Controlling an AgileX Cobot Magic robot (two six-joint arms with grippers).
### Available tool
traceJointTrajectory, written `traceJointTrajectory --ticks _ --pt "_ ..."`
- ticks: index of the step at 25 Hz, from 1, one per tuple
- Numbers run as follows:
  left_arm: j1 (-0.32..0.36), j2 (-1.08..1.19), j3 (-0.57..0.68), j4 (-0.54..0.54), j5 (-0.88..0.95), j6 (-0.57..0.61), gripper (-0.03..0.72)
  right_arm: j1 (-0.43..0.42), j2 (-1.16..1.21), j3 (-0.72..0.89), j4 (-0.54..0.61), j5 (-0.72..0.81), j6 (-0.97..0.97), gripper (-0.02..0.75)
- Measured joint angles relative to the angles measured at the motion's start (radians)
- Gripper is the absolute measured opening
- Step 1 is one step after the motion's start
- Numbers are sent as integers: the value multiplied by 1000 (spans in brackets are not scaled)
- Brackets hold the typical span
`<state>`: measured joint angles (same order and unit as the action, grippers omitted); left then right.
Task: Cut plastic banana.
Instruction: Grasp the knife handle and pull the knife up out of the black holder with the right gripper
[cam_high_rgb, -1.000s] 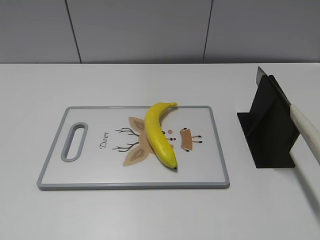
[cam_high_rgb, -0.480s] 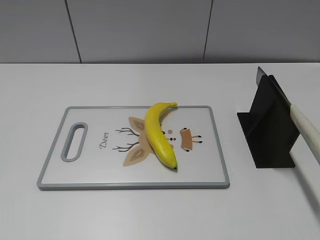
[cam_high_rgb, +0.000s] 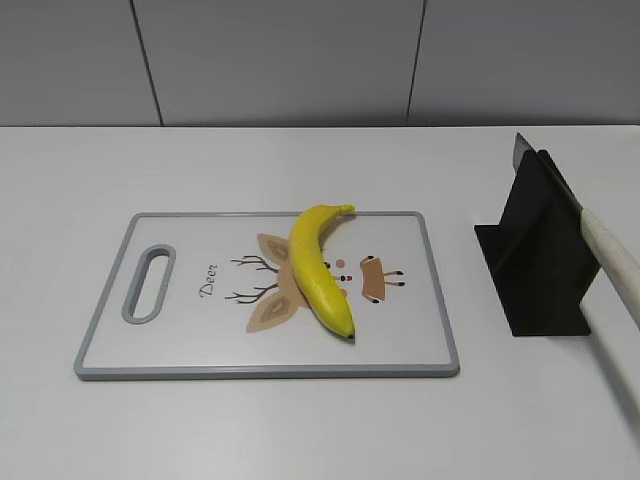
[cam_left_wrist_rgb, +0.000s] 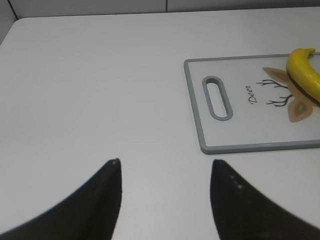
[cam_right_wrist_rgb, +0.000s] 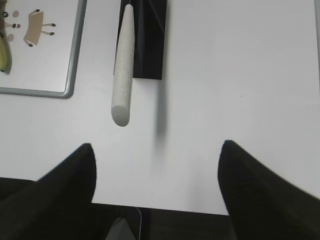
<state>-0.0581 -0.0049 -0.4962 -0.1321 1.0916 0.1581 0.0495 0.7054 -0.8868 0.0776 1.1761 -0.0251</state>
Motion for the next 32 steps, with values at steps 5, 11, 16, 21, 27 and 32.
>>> traceJointTrajectory --ticks 5,11,16,21,27,32 --pt "0 0 0 0 0 0 552 0 129 -54 58 32 1 589" --pt "0 0 0 0 0 0 552 9 256 -105 134 37 1 588" --pt "0 0 0 0 0 0 552 79 368 -162 116 37 7 588" --pt "0 0 0 0 0 0 552 135 474 -193 95 37 43 589" --pt "0 0 0 0 0 0 552 203 607 -194 51 36 94 589" --pt "0 0 0 0 0 0 552 216 685 -194 29 28 117 588"
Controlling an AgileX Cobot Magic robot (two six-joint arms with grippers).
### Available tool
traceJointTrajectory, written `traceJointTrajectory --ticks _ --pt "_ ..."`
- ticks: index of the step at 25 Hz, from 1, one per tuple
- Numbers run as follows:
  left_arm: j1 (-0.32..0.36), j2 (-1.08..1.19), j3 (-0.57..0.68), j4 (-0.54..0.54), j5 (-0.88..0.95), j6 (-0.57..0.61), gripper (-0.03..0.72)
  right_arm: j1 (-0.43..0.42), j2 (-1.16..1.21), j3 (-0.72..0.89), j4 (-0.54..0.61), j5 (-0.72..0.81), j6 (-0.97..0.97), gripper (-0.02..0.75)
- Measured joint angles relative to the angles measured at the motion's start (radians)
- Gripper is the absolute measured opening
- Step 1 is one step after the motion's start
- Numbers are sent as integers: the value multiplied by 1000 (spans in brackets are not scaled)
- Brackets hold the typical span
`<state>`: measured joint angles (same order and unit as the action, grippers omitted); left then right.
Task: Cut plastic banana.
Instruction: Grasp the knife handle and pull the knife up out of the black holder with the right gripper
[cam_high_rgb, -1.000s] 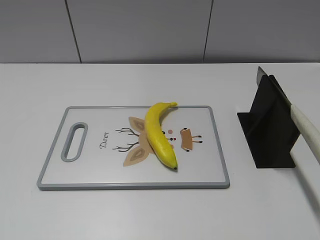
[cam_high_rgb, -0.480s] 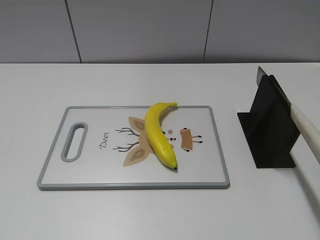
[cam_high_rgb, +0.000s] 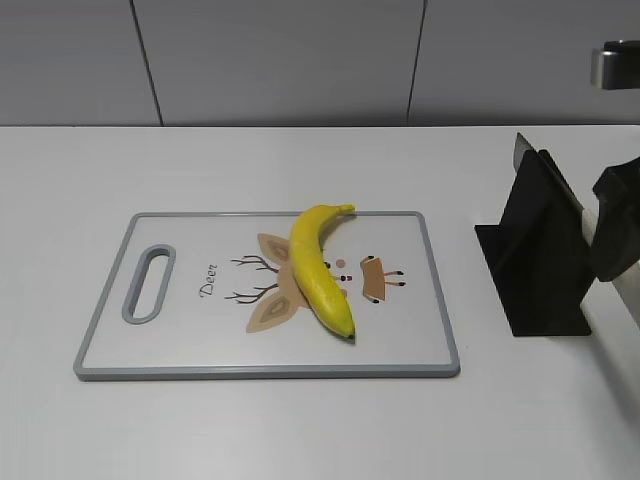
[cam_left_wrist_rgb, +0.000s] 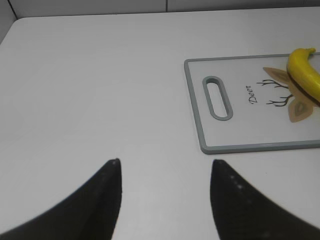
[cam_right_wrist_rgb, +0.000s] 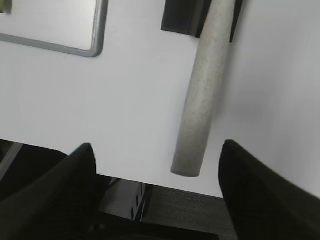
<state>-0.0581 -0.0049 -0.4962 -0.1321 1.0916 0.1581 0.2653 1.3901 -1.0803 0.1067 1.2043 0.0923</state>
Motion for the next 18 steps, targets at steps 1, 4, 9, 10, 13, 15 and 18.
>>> traceJointTrajectory --ticks 1,4,9,10,13,15,18 --pt "0 0 0 0 0 0 552 1 11 0 -15 -2 10 588" --pt "0 0 0 0 0 0 552 1 49 0 -83 -12 33 588" --pt "0 0 0 0 0 0 552 2 92 0 -107 -61 41 588" --pt "0 0 0 0 0 0 552 2 99 0 -107 -69 41 588" --pt "0 0 0 0 0 0 552 2 134 -2 -107 -78 43 588" --pt "0 0 0 0 0 0 552 2 162 -2 -107 -81 55 588" --pt "0 0 0 0 0 0 552 2 204 -2 -117 -84 78 588"
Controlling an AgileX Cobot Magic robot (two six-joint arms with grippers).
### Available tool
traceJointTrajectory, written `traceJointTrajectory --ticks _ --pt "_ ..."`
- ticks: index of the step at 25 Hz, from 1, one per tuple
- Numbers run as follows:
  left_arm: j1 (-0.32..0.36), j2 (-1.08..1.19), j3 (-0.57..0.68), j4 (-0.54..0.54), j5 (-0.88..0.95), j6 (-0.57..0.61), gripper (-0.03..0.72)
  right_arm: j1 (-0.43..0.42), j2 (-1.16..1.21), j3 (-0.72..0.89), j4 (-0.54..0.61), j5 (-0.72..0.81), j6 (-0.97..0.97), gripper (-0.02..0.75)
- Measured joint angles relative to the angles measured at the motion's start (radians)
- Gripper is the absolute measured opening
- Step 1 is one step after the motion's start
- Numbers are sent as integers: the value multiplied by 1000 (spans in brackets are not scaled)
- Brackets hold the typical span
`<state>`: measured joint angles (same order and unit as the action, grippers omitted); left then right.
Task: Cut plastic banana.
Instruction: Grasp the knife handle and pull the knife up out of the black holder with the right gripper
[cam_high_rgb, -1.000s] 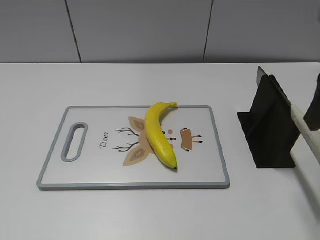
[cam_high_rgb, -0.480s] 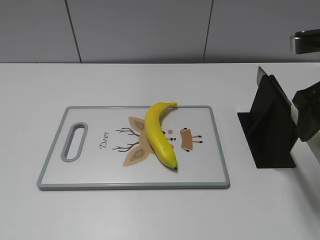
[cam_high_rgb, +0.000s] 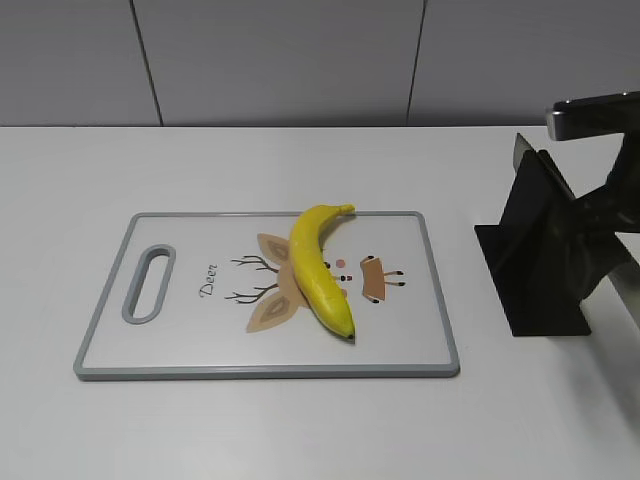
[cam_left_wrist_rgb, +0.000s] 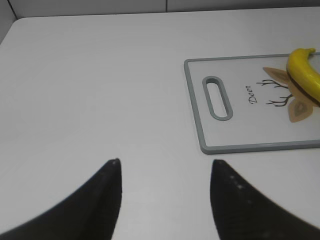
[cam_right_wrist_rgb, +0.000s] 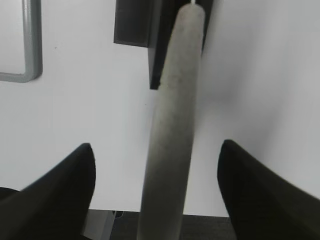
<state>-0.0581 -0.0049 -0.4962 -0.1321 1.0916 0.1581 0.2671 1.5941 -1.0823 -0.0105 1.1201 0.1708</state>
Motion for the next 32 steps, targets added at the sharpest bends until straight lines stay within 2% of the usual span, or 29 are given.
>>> traceJointTrajectory --ticks 16,20,22,24,32 --pt "0 0 0 0 0 0 552 0 41 55 -9 -57 50 518" --pt "0 0 0 0 0 0 552 0 41 55 -9 -62 55 443" --pt "0 0 0 0 0 0 552 0 41 55 -9 -62 56 351" --pt "0 0 0 0 0 0 552 0 39 55 -14 -62 61 182" --pt "0 0 0 0 0 0 552 0 -73 55 -17 -70 72 177"
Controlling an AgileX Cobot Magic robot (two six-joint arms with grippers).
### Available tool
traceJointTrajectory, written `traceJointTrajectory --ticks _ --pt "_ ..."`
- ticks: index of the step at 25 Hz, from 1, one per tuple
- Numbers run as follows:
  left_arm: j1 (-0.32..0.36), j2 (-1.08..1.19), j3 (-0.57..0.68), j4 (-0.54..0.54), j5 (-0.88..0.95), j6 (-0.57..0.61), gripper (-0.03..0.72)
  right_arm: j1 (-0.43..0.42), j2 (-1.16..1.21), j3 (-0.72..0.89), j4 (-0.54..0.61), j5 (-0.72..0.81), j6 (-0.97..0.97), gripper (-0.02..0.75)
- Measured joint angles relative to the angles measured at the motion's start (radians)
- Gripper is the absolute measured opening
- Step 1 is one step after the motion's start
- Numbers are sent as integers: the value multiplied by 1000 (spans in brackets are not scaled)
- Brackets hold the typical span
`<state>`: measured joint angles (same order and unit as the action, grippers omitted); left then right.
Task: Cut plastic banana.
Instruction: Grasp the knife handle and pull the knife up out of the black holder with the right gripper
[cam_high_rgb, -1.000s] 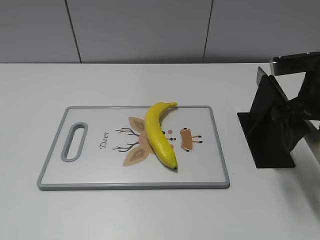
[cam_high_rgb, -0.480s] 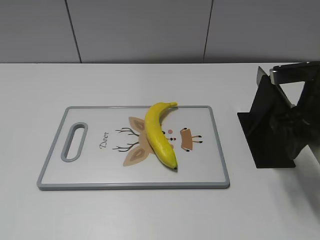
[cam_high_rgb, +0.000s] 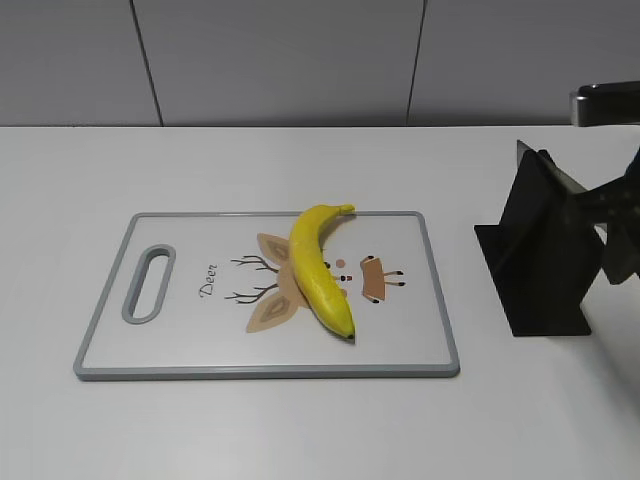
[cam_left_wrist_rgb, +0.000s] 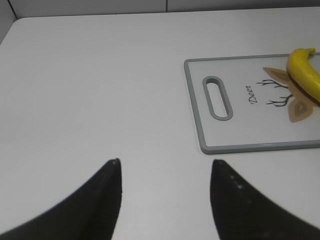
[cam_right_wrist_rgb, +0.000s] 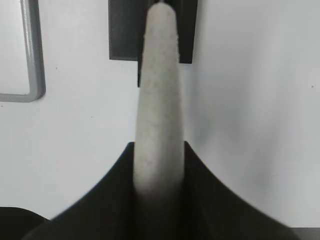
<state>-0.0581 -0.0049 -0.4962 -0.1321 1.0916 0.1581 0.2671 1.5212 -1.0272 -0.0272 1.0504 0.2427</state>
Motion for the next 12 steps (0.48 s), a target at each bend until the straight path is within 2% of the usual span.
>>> traceJointTrajectory --ticks 12 --pt "0 0 0 0 0 0 552 0 -132 0 -21 -36 -6 177"
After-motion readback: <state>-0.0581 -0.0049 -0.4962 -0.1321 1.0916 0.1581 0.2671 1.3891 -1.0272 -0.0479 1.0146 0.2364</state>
